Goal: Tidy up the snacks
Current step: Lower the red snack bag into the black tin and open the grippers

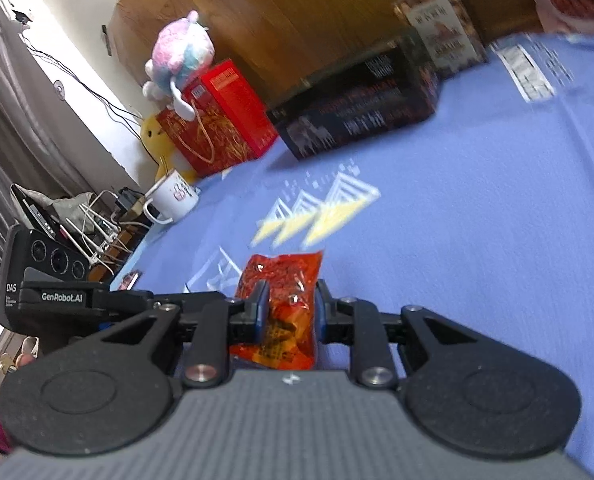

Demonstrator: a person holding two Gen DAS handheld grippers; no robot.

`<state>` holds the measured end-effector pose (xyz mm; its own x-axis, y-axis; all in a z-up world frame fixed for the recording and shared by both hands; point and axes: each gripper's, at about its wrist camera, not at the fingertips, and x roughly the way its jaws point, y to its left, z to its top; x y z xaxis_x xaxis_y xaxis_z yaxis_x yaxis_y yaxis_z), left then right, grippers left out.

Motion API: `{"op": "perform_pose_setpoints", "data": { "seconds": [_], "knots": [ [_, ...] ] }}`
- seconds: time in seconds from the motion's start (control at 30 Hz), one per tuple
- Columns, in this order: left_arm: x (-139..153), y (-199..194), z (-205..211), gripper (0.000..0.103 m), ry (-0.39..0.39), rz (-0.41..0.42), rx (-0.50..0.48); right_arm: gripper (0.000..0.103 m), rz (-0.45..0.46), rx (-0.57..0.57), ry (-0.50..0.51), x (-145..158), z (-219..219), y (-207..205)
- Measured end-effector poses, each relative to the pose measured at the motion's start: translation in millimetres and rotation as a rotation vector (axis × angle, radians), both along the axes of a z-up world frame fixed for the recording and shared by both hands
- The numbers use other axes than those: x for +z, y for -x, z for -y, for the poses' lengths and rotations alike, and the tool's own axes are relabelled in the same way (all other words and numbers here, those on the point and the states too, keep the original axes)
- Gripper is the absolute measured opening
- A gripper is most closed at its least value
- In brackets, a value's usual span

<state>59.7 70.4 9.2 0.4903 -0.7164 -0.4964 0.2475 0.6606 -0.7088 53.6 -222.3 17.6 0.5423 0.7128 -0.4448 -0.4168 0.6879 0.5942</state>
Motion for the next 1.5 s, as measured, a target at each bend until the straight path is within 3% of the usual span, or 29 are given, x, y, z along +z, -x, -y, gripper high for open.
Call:
{"op": "perform_pose_setpoints", "data": {
  "seconds": [0.23,0.47,0.6,0.8,0.9,1.1,1.27,1.3,1.33,1.5],
  "knots": [
    [52,-49,-6,0.034,-0.083,0.132,0.035,0.028,0.137,0.013,0.056,42,-22,-48],
    [93,-148,2,0.034,-0.194,0.263,0.090,0.028,0.274,-0.033,0.099,78,-39,-133],
    [87,-201,5,0.034,-0.238,0.259,0.131,0.028,0.280,-0.055,0.130,76,-50,-183],
    [62,-235,5,0.036,-0.282,0.221,0.175,0.033,0.225,-0.048,0.199,48,-67,-229],
    [60,-233,5,0.037,-0.327,0.239,0.202,0.043,0.223,-0.073,0.222,41,-68,-231],
    [76,-204,4,0.037,-0.358,0.278,0.232,0.043,0.253,-0.153,0.156,58,-49,-204],
    [85,-137,14,0.048,-0.414,0.359,0.219,0.044,0.301,-0.194,0.119,62,-26,-133],
    [83,-124,16,0.048,-0.415,0.363,0.214,0.051,0.298,-0.208,0.113,59,-21,-118],
    [80,-109,18,0.048,-0.420,0.366,0.211,0.057,0.292,-0.228,0.106,54,-18,-102],
    [56,-53,26,0.056,-0.483,0.325,0.229,0.059,0.213,-0.313,0.116,25,-11,-39]
  ]
}}
